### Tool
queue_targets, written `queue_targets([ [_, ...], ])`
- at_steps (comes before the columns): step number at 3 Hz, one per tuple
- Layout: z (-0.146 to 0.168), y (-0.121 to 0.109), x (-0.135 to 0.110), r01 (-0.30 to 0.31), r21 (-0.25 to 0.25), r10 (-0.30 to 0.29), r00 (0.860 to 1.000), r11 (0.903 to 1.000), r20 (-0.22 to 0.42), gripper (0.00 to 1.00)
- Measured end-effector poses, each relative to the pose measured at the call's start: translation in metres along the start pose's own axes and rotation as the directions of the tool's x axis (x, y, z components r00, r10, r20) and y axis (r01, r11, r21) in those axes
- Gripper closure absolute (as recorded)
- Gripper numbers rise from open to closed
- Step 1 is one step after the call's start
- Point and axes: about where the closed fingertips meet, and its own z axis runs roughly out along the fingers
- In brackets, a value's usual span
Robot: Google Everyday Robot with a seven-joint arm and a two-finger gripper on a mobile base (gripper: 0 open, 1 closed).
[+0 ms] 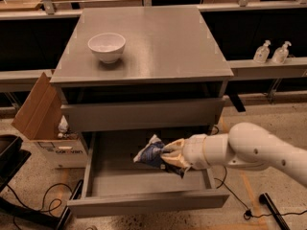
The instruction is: Place blue chip bag into middle drawer
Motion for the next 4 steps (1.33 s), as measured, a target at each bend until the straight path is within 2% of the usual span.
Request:
queue_targets([
  [1, 0.064, 0.003, 0.035, -0.007, -0.065, 0.008, 1.000, 0.9978, 0.027, 1.00],
  [2, 0.120, -0.008, 0.056, -0.033, -0.105, 0.036, 0.999, 0.9940, 0.029, 1.00],
  [3, 0.155, -0.020, 0.074, -0.070, -0.101, 0.069, 0.998, 0.9924, -0.012, 1.00],
  [4, 0.159, -0.018, 0.073, -0.068, -0.108, 0.067, 0.998, 0.9917, -0.014, 0.74],
])
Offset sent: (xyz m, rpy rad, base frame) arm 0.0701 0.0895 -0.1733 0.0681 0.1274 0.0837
